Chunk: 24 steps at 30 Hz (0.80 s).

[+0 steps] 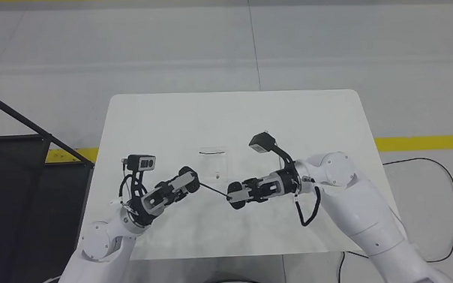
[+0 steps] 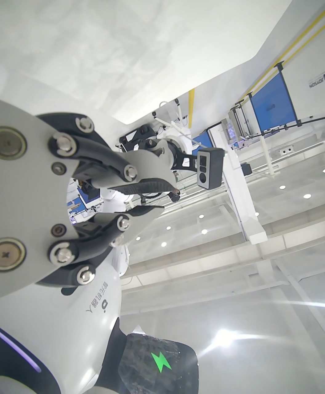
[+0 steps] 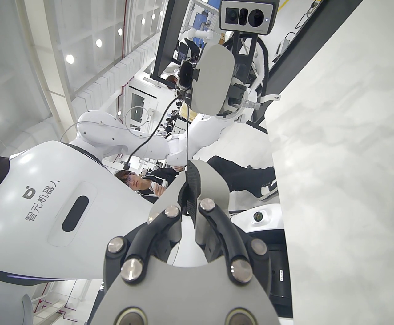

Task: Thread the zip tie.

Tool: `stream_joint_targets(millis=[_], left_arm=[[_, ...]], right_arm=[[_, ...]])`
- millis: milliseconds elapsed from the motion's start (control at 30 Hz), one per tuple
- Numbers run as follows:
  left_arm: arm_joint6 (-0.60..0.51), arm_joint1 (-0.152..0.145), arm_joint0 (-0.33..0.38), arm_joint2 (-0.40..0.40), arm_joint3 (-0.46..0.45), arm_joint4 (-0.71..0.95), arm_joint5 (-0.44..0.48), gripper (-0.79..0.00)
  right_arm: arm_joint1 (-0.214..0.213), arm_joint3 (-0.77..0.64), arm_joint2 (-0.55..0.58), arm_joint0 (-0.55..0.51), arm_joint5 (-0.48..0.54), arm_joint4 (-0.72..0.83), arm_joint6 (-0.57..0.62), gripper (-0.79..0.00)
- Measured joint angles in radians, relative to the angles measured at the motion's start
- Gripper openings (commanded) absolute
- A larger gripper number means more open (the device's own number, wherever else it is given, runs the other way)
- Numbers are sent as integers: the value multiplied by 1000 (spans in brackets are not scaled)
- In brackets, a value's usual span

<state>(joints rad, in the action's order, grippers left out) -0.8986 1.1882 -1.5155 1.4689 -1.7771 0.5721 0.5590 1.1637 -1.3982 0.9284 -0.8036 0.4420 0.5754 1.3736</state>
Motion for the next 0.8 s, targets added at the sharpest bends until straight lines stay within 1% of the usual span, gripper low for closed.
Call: stream_joint_targets(millis=[133,433,500,533,800], left_arm=[[-2,-1,2,-2,2,4,2,-619],[-13,-5,4,-4,5,12,3,-674],[-15,-6,4,-5,4,14,1,-717],[-16,-6,4,-5,4,15,1,-785],[-10,-8,5,-6,5,13,3,-785]], right_arm=[[1,2,1,1,0,0,-2,-785],[3,4,3,1,0,1,0,-785],[3,4,4,1,-1,1,0,-785],[3,4,4,1,-1,1,1,-785],[4,-1,7,-1,-1,6,5,-785]])
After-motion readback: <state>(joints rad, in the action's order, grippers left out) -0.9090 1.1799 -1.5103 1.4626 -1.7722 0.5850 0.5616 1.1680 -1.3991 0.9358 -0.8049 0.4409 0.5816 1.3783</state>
